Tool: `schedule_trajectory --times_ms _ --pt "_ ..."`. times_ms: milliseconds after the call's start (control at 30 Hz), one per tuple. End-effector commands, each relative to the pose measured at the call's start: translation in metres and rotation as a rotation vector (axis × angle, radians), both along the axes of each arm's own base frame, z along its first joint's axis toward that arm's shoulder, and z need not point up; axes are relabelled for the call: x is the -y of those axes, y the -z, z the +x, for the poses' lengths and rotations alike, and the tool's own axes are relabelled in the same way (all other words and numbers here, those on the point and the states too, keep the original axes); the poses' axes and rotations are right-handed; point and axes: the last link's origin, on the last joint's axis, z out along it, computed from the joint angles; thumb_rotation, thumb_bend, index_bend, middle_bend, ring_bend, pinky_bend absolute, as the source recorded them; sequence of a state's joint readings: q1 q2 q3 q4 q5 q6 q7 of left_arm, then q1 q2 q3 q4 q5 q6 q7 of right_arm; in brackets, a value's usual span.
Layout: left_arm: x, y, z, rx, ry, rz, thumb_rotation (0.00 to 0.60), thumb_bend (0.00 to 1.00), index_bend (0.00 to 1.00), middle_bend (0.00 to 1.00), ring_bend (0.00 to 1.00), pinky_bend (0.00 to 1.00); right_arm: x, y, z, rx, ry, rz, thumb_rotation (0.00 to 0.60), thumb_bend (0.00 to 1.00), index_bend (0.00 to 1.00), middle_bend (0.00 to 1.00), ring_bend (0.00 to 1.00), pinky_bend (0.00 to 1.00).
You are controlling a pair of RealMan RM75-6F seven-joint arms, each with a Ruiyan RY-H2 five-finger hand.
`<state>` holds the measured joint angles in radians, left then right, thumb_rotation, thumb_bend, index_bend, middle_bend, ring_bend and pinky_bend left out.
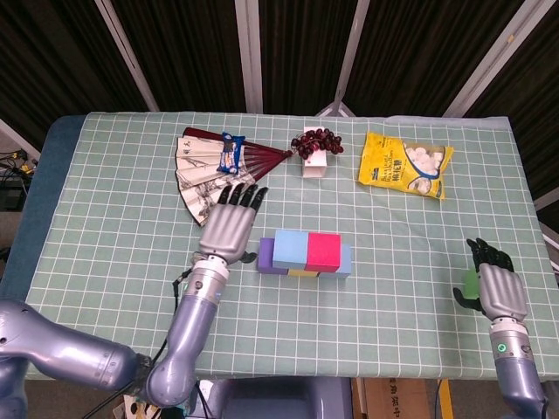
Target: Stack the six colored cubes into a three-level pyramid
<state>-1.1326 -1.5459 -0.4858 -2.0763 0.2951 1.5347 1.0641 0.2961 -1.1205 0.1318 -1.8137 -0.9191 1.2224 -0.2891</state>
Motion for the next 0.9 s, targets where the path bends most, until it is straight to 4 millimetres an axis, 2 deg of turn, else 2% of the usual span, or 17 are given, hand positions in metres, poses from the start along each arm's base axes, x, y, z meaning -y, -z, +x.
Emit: schedule_trajectory --times_ms 33,467,733,900 --pt "0.007 -0.022 -0.034 -0.008 -0.009 0.021 0.600 0.05 0.00 0.03 0.00 0.01 -0.001 0.000 0.000 -0.018 -0.006 0.002 0.600 0.34 0.00 0.00 0.00 0.00" --pt "0.034 -0.070 -0.140 0.017 0.013 0.144 0.600 0.05 0.00 0.03 0.00 0.01 -0.004 0.000 -0.001 -0.086 -0.017 -0.019 0.600 0.34 0.00 0.00 0.00 0.00" --pt "0.062 -0.086 -0.190 0.056 0.011 0.203 0.600 0.05 0.00 0.03 0.00 0.01 -0.008 0.000 0.001 -0.107 -0.036 -0.013 0.600 0.34 0.00 0.00 0.00 0.00" --pt "0.079 -0.089 -0.215 0.079 -0.011 0.215 0.600 0.05 0.00 0.02 0.00 0.01 -0.011 0.003 -0.003 -0.131 -0.014 0.012 0.600 0.34 0.00 0.00 0.00 0.00"
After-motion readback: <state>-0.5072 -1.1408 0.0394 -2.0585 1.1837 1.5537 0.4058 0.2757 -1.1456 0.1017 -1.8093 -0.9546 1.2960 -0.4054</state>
